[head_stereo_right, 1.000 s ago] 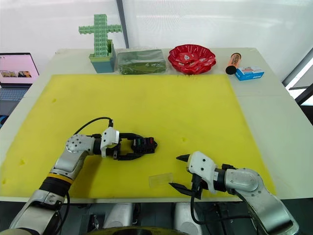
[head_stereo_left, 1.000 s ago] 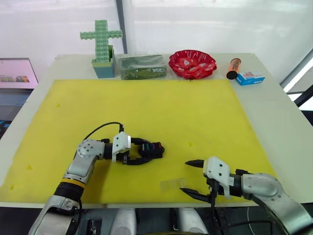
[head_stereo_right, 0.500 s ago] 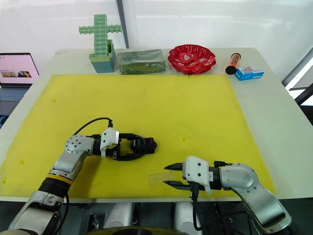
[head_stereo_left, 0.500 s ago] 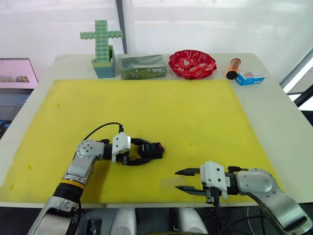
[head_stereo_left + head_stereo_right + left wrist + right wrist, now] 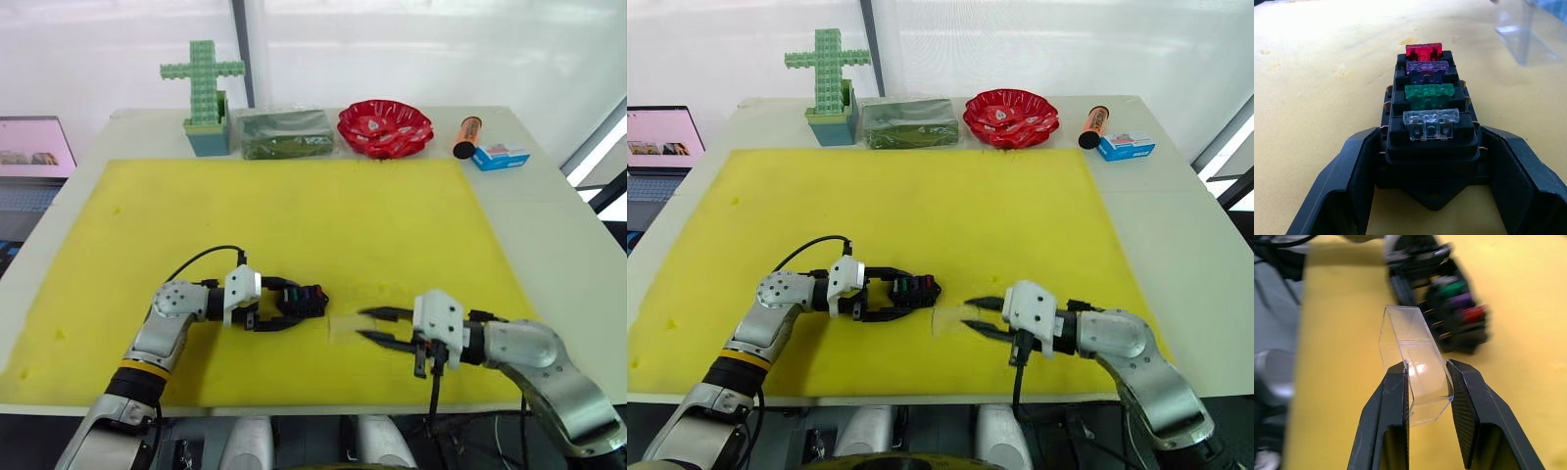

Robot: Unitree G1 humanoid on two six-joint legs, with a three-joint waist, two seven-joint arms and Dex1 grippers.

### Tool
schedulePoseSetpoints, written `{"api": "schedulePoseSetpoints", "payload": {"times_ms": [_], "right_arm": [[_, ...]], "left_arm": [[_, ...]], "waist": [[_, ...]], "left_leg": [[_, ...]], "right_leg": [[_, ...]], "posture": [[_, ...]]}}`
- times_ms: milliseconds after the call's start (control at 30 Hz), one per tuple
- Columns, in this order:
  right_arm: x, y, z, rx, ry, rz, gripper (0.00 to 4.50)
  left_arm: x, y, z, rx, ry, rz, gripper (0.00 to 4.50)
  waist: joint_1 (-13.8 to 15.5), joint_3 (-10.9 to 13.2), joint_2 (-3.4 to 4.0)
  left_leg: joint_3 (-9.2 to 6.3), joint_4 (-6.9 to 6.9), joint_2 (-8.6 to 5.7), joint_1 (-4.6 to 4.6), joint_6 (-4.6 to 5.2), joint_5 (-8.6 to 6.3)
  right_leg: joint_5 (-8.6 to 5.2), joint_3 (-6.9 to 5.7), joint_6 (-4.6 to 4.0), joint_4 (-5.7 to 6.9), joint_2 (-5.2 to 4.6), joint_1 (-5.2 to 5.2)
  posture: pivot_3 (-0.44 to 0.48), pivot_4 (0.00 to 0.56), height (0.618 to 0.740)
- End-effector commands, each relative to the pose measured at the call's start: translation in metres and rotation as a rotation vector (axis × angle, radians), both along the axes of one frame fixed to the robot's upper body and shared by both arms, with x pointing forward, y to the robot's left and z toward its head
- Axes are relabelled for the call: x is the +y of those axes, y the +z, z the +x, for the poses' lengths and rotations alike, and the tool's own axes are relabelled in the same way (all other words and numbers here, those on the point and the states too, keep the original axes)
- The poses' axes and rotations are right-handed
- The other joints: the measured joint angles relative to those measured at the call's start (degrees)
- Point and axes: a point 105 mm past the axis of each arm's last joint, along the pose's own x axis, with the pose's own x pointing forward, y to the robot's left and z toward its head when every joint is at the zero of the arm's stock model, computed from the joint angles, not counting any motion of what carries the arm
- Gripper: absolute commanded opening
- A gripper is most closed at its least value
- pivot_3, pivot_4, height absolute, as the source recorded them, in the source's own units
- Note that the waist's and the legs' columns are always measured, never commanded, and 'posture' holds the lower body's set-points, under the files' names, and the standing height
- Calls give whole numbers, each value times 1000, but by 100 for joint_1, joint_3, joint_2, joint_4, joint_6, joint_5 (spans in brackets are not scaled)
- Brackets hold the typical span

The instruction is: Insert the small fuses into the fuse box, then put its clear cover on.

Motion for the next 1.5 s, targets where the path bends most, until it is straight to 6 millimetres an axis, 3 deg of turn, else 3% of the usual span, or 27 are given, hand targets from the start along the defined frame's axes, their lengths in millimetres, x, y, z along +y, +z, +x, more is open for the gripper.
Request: {"api": "schedulePoseSetpoints", "payload": {"times_ms": [33,200,300,433,600,933,1033,1233,1367,1500], "right_arm": [[-22,17,27,-194,-118,-49,832],[-52,19,74,-521,-264,-252,832],[-57,11,87,-695,-272,-353,832],[-56,-4,80,-867,-178,-440,832],[-57,-18,66,-905,-66,-466,832],[-56,-26,49,-738,24,-419,4381],[-53,-20,40,-630,48,-352,4471],[-52,-6,33,-133,-14,-89,4471],[-52,7,50,25,-41,11,4471],[-52,2,64,65,-68,8,4471]], "left_arm": [[5,-5,0,23,8,21,2819],[5,-5,2,20,6,20,2819],[2,-4,3,18,4,16,2819],[1,-3,2,15,0,15,2819],[5,-5,1,17,10,23,2819],[3,-5,4,15,11,22,2819],[3,-5,4,14,8,20,2819],[3,-5,4,10,2,18,2819],[3,-5,4,7,-2,19,2819],[3,-6,5,6,-4,22,2819]], "waist": [[6,0,0],[-5,0,1],[-2,0,2],[2,0,2],[-3,0,1],[-2,-1,1],[4,-1,1],[-2,-1,3],[-6,0,4],[15,0,3]], "left_leg": [[0,0,0,0,0,0],[2,1,-1,1,0,0],[4,0,-2,3,0,1],[4,-2,-2,3,1,1],[5,4,-2,6,0,1],[6,7,-3,12,1,1],[5,6,-2,14,1,1],[4,7,0,23,2,0],[4,18,1,25,2,0],[3,18,1,17,3,0]], "right_leg": [[0,0,0,0,0,0],[0,0,0,2,2,0],[1,2,1,4,2,-1],[1,6,2,7,5,-1],[1,12,2,7,4,6],[1,19,1,7,4,14],[1,19,1,7,4,18],[1,19,0,9,3,26],[2,18,-3,10,1,29],[2,12,-3,10,1,23]], "posture": [[0,150,740],[0,150,740],[0,150,740],[0,150,740],[0,150,740],[0,150,740],[0,150,740],[0,150,740],[0,150,740],[0,150,740]]}}
